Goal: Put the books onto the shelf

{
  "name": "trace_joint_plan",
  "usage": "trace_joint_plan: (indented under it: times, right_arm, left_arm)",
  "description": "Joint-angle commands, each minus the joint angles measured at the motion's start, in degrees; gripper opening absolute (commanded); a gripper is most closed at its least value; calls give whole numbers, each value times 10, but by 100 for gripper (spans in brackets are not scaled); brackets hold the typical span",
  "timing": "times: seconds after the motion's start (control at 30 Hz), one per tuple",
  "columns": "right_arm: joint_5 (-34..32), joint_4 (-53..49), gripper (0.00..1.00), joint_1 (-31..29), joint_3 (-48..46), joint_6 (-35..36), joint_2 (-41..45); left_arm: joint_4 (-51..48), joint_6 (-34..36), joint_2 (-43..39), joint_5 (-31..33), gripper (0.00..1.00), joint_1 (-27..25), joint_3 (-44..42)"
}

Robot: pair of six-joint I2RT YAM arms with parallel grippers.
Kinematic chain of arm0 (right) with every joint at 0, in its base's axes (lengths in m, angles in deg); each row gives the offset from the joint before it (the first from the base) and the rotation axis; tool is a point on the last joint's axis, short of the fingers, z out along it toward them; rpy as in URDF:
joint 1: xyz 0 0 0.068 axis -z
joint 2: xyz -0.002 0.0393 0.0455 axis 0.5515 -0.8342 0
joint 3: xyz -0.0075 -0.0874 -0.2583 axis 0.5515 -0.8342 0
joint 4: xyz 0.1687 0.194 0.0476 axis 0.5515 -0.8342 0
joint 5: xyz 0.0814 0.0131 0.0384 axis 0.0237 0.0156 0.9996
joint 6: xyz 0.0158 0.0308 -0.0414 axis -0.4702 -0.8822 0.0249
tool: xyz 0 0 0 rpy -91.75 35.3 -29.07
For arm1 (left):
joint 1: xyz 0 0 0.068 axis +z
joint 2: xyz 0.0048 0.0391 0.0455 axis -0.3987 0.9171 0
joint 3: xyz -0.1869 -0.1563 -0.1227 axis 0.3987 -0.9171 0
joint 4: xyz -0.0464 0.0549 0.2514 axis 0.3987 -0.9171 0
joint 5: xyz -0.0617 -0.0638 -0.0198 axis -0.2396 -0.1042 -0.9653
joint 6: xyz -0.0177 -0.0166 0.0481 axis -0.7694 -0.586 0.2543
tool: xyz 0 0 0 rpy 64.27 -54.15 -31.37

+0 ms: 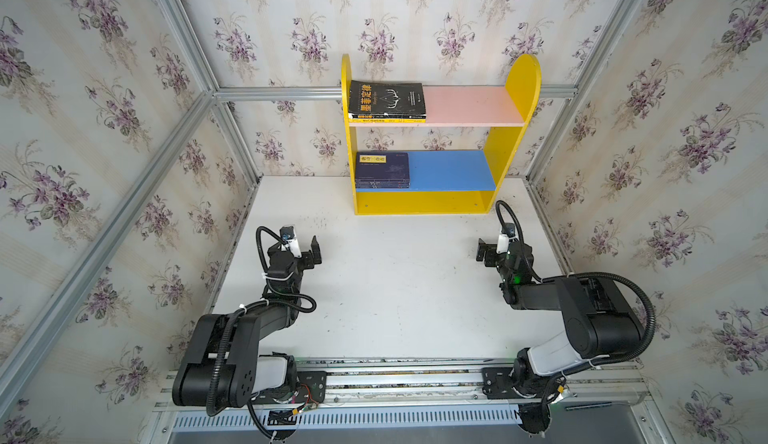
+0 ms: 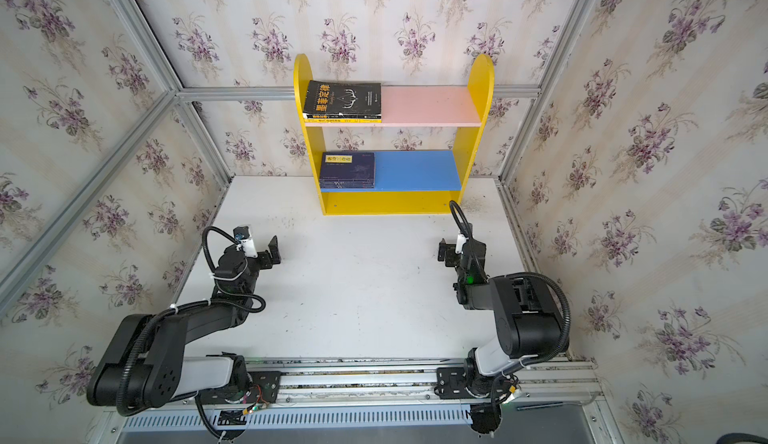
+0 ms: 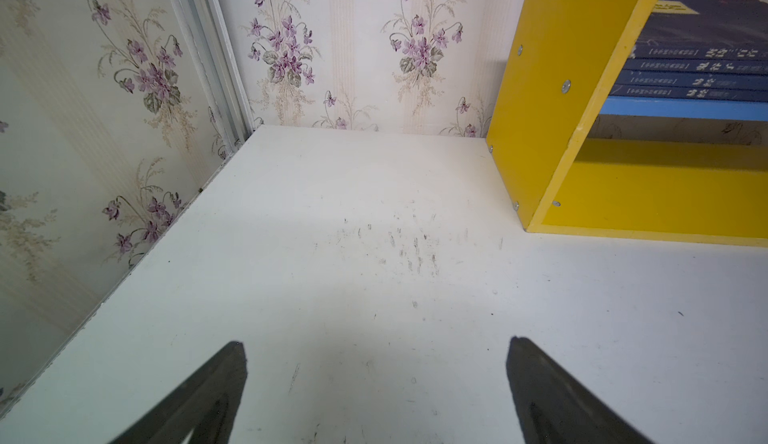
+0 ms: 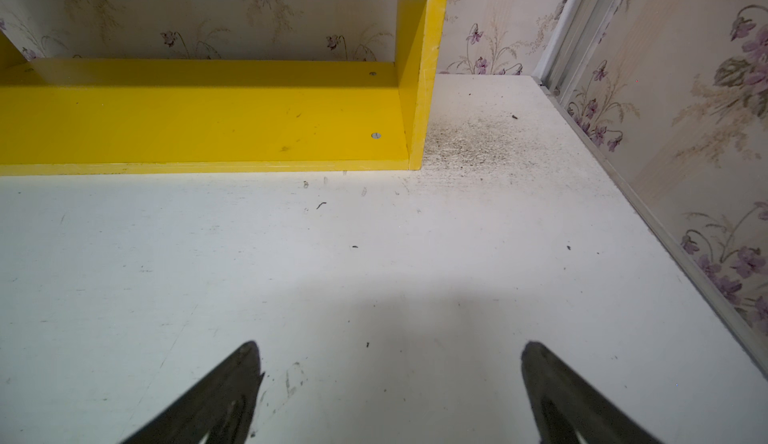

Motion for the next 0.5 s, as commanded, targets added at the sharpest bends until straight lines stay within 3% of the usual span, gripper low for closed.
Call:
trace_joint_plan:
  times: [0.0,0.47]
  right_arm:
    - [0,27,100,-1,3,3,2]
    - [12,21,100,-1,7,8,2]
  left_arm:
    - [14,7,-4,-4,99,0,-1]
    - [15,7,-4,-4,99,0,-2]
